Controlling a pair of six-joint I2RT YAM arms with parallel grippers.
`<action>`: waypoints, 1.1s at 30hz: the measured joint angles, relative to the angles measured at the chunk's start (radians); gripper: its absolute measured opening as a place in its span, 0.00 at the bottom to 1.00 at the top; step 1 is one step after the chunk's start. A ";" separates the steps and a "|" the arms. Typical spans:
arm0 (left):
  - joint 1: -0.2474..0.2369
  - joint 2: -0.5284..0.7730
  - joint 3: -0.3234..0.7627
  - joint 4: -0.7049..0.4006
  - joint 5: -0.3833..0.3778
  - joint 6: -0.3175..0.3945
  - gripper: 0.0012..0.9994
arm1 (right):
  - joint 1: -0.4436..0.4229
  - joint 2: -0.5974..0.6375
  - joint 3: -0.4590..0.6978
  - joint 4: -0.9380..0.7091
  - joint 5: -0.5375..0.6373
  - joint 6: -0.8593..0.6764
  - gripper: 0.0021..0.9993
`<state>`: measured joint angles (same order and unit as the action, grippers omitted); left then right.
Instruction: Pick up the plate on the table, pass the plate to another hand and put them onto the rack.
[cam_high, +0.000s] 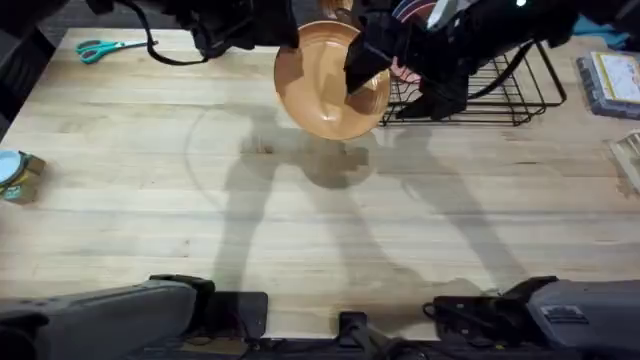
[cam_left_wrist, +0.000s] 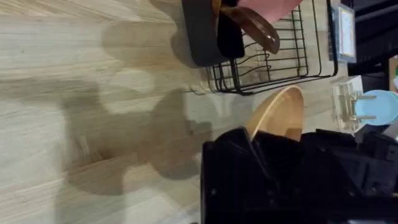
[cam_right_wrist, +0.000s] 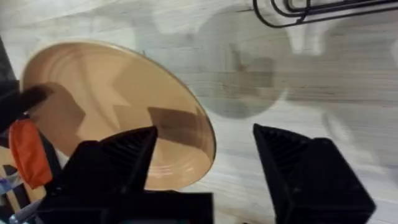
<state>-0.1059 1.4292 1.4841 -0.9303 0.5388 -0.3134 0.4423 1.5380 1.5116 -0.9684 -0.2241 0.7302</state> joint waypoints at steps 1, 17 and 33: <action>0.000 0.000 0.000 0.000 0.000 0.000 0.04 | 0.000 0.005 0.000 0.001 0.000 0.001 0.91; 0.006 0.000 0.000 0.000 -0.012 0.000 0.04 | 0.000 0.011 0.000 0.007 -0.006 0.007 0.04; 0.006 0.000 0.000 0.004 -0.003 0.003 0.99 | -0.001 0.011 0.000 0.003 0.003 -0.013 0.03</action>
<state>-0.1001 1.4292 1.4841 -0.9260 0.5358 -0.3099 0.4412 1.5494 1.5116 -0.9657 -0.2207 0.7174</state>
